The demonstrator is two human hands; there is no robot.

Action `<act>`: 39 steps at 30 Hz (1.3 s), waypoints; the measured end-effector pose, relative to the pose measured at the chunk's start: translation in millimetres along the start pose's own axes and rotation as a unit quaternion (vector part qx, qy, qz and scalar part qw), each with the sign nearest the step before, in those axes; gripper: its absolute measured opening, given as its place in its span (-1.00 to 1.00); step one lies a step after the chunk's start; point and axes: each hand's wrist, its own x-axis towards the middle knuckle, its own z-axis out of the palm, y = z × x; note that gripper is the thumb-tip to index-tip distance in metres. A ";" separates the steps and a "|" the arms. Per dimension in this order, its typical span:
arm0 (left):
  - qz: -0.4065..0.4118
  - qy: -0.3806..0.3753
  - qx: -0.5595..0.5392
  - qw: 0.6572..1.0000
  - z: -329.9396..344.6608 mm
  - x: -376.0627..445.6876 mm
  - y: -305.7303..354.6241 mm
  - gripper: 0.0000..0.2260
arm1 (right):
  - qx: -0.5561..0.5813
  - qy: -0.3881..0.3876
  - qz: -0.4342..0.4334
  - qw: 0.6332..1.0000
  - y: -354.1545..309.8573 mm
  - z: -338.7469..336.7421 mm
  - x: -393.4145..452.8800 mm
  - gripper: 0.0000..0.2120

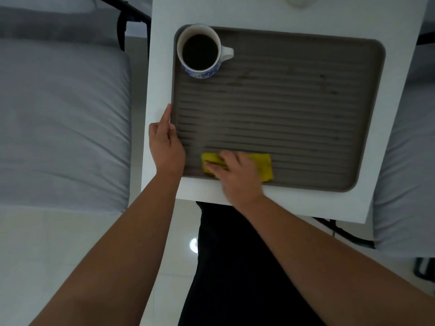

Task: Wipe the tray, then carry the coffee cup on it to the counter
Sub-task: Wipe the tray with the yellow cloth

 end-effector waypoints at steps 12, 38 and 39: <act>-0.007 0.000 -0.016 1.000 2.2 1.5 -1.1 -0.59 | -0.026 0.044 0.282 0.958 107.8 -65.7 -74.9 -0.50; -0.014 0.008 -0.005 1.000 1.2 -1.7 4.8 -0.60 | -0.040 0.044 0.339 0.939 122.9 -91.1 -75.0 -0.46; -0.016 0.009 -0.004 1.000 1.5 -1.4 5.2 -0.60 | -0.042 0.054 0.359 0.931 122.3 -90.6 -76.0 -0.46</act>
